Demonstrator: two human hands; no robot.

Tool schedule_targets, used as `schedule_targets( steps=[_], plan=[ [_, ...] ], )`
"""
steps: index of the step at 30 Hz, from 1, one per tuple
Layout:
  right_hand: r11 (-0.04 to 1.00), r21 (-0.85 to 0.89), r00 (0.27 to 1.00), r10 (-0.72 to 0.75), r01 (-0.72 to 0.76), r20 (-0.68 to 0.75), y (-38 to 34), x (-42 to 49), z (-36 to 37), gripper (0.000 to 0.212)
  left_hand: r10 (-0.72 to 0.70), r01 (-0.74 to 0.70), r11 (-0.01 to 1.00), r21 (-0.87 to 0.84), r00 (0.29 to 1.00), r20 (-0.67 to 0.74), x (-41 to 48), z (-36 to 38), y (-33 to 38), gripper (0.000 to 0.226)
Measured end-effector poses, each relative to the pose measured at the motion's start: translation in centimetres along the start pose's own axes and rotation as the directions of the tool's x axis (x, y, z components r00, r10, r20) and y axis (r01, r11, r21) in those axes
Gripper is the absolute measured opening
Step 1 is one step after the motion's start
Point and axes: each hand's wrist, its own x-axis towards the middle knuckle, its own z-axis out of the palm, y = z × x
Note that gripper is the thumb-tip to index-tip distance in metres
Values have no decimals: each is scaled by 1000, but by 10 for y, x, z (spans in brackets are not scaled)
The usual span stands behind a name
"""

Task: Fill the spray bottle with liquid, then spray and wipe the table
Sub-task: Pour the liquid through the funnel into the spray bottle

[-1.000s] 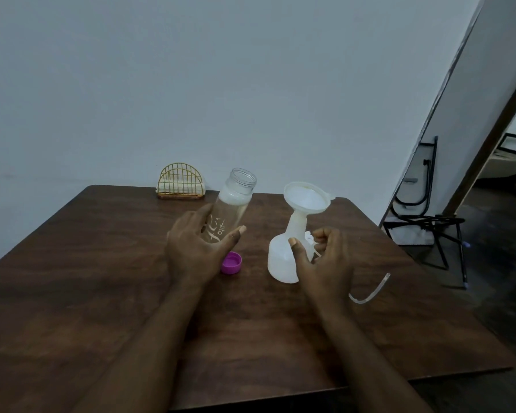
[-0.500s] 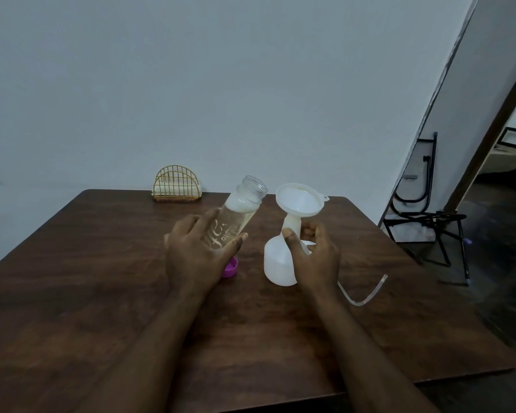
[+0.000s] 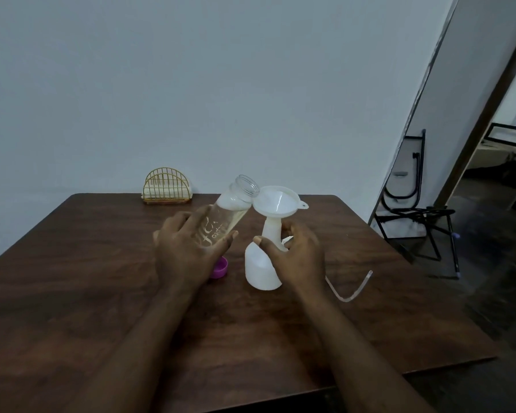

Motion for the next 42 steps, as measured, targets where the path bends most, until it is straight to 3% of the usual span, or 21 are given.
schedule_targets(
  steps=[3, 9, 15, 29, 42],
  plan=[
    [999, 27, 999, 42, -42, 27, -4, 2, -4, 59, 7, -7, 1000, 2, 1000, 10, 1, -1, -2, 71],
    [940, 329, 993, 109, -88, -48, -12, 5, -31, 51, 28, -28, 1000, 10, 999, 18, 7, -4, 0, 75],
    [796, 571, 975, 219, -202, 40, -28, 20, -50, 49, 81, -81, 996, 40, 997, 4, 11, -6, -2, 71],
    [627, 688, 924, 334, -365, 186, -45, 21, -54, 38, 229, -233, 960, 157, 972, 42, 33, -30, 2, 61],
    [524, 717, 876, 396, -461, 274, -51, 21, -57, 45, 367, -372, 876, 306, 927, 76, 62, -35, 1, 57]
  ],
)
